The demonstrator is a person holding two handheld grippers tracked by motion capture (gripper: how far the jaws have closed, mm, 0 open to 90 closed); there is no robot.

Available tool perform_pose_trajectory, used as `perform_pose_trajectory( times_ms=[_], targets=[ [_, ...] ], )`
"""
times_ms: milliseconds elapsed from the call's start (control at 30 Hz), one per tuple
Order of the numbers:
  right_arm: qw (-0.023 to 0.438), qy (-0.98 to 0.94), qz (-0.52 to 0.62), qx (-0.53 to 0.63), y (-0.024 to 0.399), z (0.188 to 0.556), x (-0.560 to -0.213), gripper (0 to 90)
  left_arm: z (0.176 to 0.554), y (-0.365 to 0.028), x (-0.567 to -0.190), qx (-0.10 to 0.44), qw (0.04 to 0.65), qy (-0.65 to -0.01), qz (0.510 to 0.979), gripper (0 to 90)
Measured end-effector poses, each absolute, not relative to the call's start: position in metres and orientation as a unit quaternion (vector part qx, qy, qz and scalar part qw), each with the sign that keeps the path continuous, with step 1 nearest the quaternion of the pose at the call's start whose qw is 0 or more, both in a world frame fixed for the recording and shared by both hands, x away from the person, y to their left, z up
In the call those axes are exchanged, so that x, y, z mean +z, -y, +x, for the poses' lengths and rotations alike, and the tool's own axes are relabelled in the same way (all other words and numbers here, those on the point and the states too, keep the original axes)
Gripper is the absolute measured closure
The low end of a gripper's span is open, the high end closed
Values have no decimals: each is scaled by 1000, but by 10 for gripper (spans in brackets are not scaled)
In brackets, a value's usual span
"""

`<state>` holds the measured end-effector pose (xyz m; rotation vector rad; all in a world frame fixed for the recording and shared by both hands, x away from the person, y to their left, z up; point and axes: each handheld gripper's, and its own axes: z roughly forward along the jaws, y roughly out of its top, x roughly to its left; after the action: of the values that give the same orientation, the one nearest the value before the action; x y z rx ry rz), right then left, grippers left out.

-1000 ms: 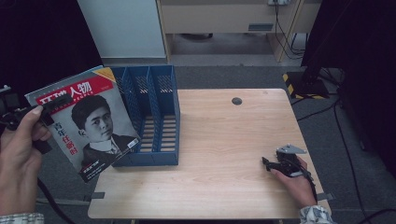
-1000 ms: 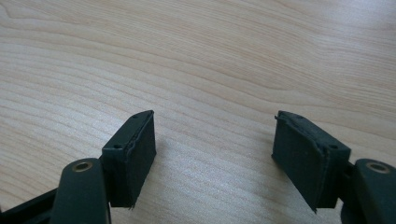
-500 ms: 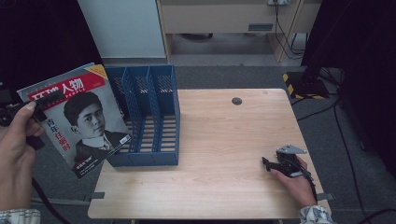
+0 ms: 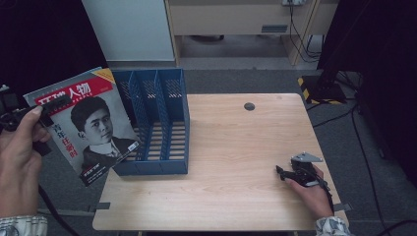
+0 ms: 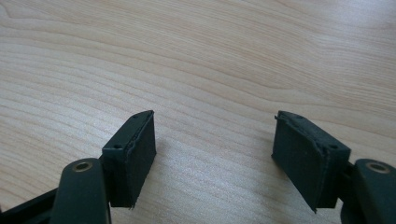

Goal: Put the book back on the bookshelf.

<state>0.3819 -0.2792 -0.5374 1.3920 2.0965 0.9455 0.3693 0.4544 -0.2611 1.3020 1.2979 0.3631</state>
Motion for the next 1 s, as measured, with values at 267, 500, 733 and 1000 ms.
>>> perform_pose_trajectory(
  times_ms=[267,500,733,1000],
  targets=[
    [225,-760,505,343,279,382,-537,300,381,-451,-261,158,587,-557,565,858],
    [226,-761,503,342,279,382,-537,300,388,-456,-264,159,584,-561,565,858],
    [225,-761,503,342,280,382,-537,300,391,-458,-266,163,583,-563,562,858],
    [225,-761,504,342,280,382,-537,300,396,-452,-263,183,565,-562,576,858]
  ],
)
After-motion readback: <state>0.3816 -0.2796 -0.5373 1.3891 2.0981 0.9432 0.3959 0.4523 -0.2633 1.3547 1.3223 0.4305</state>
